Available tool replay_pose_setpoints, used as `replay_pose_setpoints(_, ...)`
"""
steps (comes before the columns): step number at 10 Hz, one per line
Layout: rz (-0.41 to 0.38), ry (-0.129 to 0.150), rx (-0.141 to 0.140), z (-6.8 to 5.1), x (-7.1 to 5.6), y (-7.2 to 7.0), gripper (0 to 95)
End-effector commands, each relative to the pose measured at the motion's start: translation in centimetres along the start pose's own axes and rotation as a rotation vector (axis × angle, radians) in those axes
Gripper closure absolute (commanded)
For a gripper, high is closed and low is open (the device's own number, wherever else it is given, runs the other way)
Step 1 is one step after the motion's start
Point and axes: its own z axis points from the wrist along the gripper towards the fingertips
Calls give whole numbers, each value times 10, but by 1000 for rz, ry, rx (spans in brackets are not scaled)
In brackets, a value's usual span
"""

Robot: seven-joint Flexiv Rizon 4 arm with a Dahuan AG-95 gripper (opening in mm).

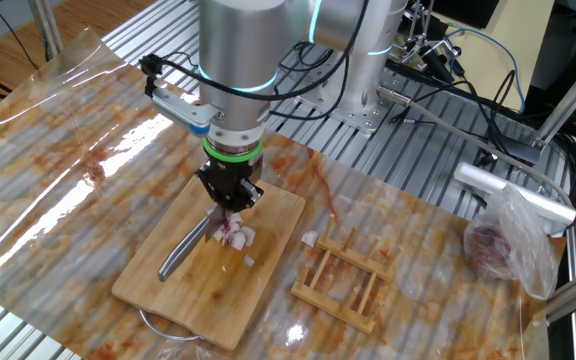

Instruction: Chop the onions

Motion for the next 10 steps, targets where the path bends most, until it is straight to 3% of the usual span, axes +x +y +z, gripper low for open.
replay_pose_setpoints(1,3,4,2,24,4,-2,950)
replay_pose_setpoints(2,10,0,-10,15,0,0,950)
replay_pose_setpoints(3,16,22,-8,4,-4,3,950)
replay_pose_setpoints(4,18,55,5,-10,-8,5,950)
replay_pose_setpoints(5,12,64,25,-19,-8,6,950)
replay_pose_setpoints(7,6,59,43,-21,-9,5,950)
replay_pose_setpoints(10,-7,82,59,-38,-10,-1,950)
